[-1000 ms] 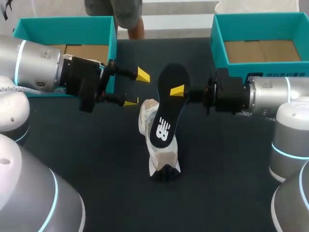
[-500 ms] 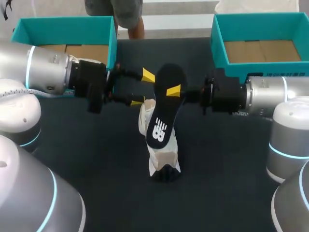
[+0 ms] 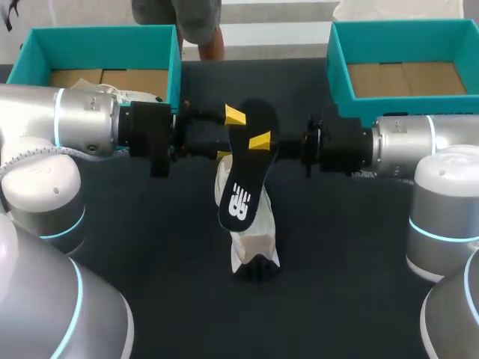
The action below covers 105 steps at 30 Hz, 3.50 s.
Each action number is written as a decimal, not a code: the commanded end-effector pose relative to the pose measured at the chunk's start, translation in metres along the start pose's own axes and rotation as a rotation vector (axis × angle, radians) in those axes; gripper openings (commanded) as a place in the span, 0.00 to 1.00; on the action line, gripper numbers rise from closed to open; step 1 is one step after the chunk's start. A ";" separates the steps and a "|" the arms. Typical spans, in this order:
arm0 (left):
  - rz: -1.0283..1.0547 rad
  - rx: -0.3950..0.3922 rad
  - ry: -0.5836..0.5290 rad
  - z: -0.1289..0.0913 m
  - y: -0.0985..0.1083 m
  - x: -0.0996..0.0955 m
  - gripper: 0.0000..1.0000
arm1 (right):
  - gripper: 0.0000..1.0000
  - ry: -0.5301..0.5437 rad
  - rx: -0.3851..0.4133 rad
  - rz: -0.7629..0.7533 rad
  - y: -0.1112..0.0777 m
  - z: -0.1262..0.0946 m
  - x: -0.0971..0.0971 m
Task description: Take the shoe out of the shoebox, open the shoe tongue, remove and reinsert the insole, then place the shoe into the shoebox
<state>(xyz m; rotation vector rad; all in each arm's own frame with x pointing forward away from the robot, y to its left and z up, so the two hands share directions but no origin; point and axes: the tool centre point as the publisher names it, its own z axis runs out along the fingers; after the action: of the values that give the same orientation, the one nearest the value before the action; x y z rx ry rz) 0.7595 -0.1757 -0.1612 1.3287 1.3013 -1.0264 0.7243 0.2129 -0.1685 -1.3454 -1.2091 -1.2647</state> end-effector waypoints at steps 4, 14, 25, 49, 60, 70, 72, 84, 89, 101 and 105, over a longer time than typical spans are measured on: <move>-0.012 -0.005 -0.038 0.014 0.004 0.009 0.44 | 0.00 -0.007 -0.004 0.000 -0.004 0.004 0.003; -0.024 -0.011 -0.073 0.021 0.007 0.008 0.32 | 0.00 -0.006 0.001 0.001 -0.006 0.006 0.004; -0.030 -0.010 -0.095 0.029 0.007 0.007 0.19 | 0.00 -0.004 -0.002 0.004 -0.006 0.008 0.004; -0.056 -0.010 -0.099 0.030 0.003 0.015 0.00 | 1.00 -0.007 -0.043 0.003 -0.011 -0.002 -0.003; -0.124 0.026 -0.113 0.017 -0.014 0.020 0.00 | 1.00 -0.056 -0.082 -0.118 -0.018 -0.045 -0.018; -0.154 0.029 -0.129 0.011 -0.019 0.018 0.00 | 1.00 -0.191 -0.037 -0.244 -0.018 -0.052 -0.021; -0.154 0.029 -0.129 0.011 -0.019 0.018 0.00 | 1.00 -0.191 -0.037 -0.244 -0.018 -0.052 -0.021; -0.154 0.029 -0.129 0.011 -0.019 0.018 0.00 | 1.00 -0.191 -0.037 -0.244 -0.018 -0.052 -0.021; -0.154 0.029 -0.129 0.011 -0.019 0.018 0.00 | 1.00 -0.354 0.175 -0.807 -0.033 -0.056 -0.017; -0.154 0.029 -0.129 0.011 -0.019 0.018 0.00 | 1.00 -0.373 0.327 -1.117 -0.039 -0.065 -0.028; -0.154 0.029 -0.129 0.011 -0.019 0.018 0.00 | 1.00 -0.373 0.327 -1.117 -0.039 -0.065 -0.028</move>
<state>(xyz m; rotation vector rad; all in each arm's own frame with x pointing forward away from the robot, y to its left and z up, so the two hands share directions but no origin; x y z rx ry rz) 0.7438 -0.1836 -0.1821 1.1802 1.3108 -1.2250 0.6751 0.1512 -0.1970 -0.9193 -2.2088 -1.4663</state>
